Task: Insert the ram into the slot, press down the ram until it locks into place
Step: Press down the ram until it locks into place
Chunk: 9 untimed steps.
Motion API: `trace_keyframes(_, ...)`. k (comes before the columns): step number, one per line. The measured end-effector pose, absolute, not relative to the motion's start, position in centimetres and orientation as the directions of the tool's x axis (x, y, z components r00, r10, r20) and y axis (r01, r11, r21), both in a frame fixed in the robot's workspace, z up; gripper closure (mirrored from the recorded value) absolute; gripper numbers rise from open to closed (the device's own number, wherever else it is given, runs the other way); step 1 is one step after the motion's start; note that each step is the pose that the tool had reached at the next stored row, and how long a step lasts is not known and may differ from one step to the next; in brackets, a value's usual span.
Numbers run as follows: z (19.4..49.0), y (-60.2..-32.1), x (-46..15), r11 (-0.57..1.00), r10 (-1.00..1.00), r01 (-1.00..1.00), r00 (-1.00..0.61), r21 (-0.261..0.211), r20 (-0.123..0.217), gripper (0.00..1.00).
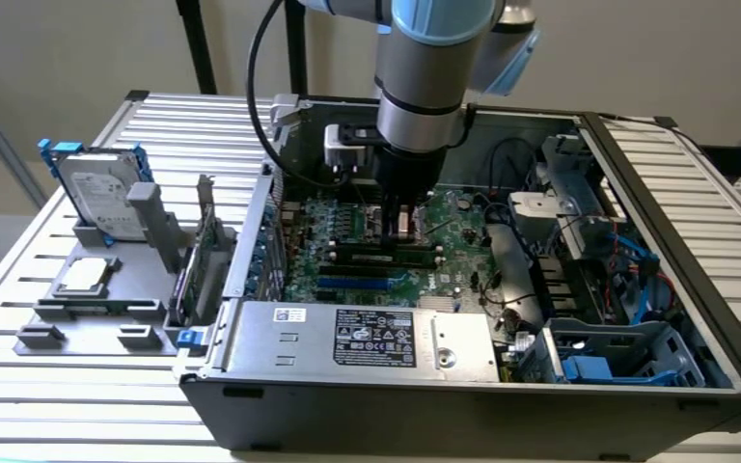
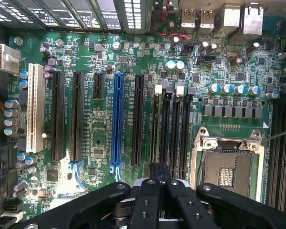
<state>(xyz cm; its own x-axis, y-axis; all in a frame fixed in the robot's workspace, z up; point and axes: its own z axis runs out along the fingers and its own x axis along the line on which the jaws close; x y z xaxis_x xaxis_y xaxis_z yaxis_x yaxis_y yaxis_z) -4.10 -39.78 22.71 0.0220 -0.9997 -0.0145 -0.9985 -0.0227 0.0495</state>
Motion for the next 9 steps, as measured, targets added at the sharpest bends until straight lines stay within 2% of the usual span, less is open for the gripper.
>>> trace_keyframes(5,22.8,-39.8,-4.1,-0.023,-1.000,-0.999,0.022,0.048,-0.017,0.90)
trace_keyframes(9,24.5,-39.8,-4.1,-0.023,-1.000,-0.999,0.022,0.049,-0.015,0.90)
